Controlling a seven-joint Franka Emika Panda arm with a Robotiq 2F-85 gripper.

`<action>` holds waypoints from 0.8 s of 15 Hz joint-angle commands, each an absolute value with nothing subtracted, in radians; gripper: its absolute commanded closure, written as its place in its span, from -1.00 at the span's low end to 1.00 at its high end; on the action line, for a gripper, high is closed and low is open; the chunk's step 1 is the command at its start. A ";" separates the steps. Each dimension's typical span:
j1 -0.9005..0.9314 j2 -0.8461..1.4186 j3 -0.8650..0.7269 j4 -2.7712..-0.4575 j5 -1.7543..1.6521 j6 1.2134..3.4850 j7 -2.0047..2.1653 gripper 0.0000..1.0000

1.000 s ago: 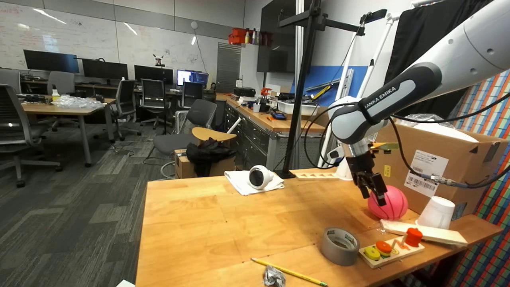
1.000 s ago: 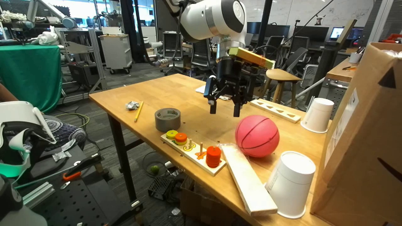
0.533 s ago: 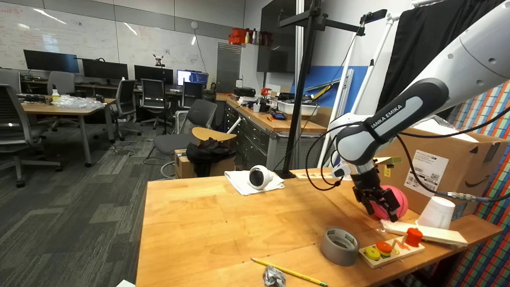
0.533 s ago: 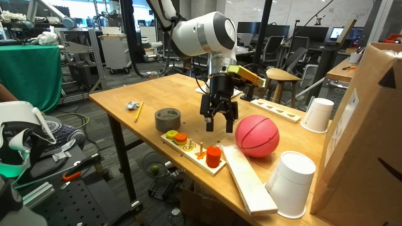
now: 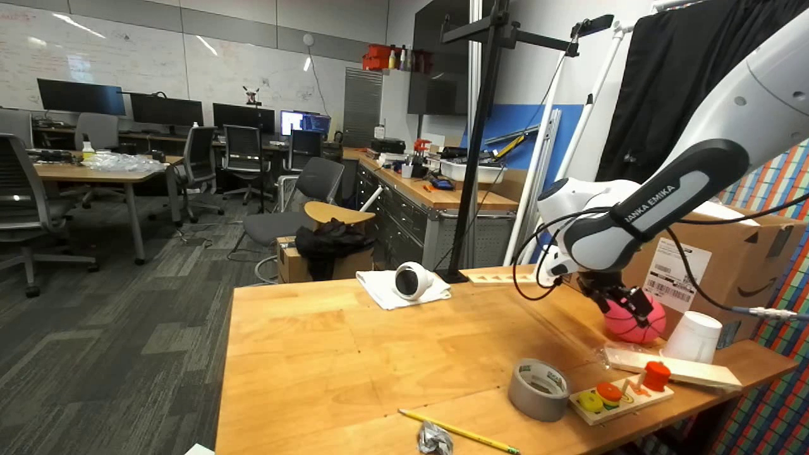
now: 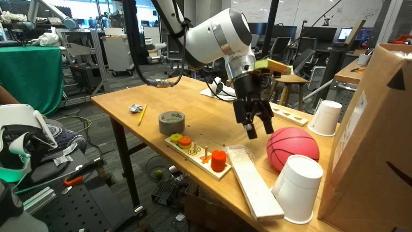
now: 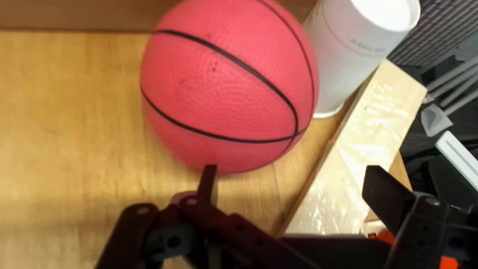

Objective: Move the ball to the right

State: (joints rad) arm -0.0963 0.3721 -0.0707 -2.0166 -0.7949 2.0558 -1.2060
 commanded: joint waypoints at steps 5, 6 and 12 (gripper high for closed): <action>-0.095 0.236 -0.092 -2.024 -0.961 2.089 -0.892 -1.00; -0.096 0.227 -0.089 -2.030 -0.955 2.088 -0.851 -1.00; -0.101 0.248 -0.071 -2.015 -0.910 2.066 -0.761 -1.00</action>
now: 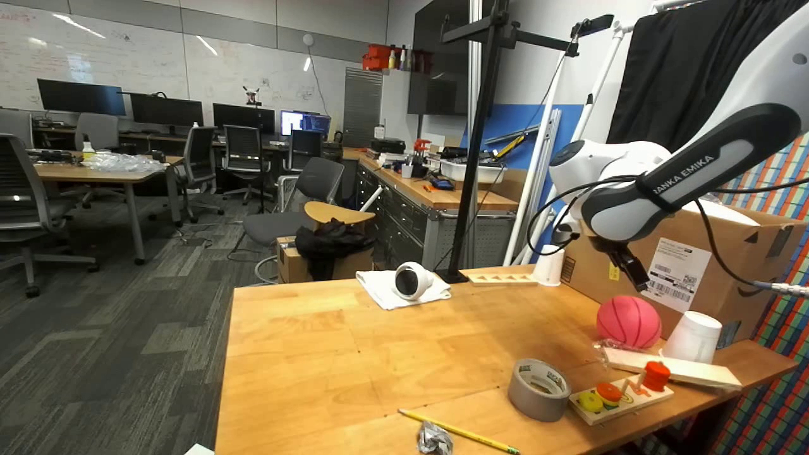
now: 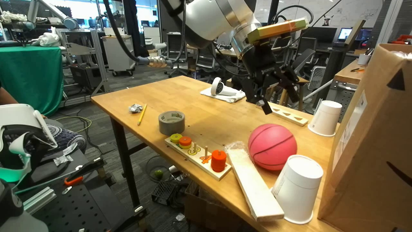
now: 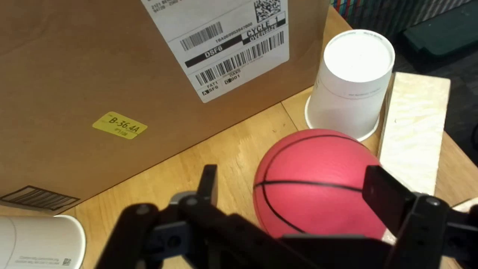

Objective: Move the ball to the right

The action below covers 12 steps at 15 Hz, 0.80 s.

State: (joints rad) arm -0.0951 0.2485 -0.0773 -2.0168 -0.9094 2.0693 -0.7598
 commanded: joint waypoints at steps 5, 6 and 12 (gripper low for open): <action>-0.097 0.243 -0.064 -2.021 -0.889 2.066 -0.722 -1.00; -0.097 0.243 -0.064 -2.021 -0.889 2.066 -0.722 -1.00; -0.097 0.243 -0.064 -2.021 -0.889 2.066 -0.720 -1.00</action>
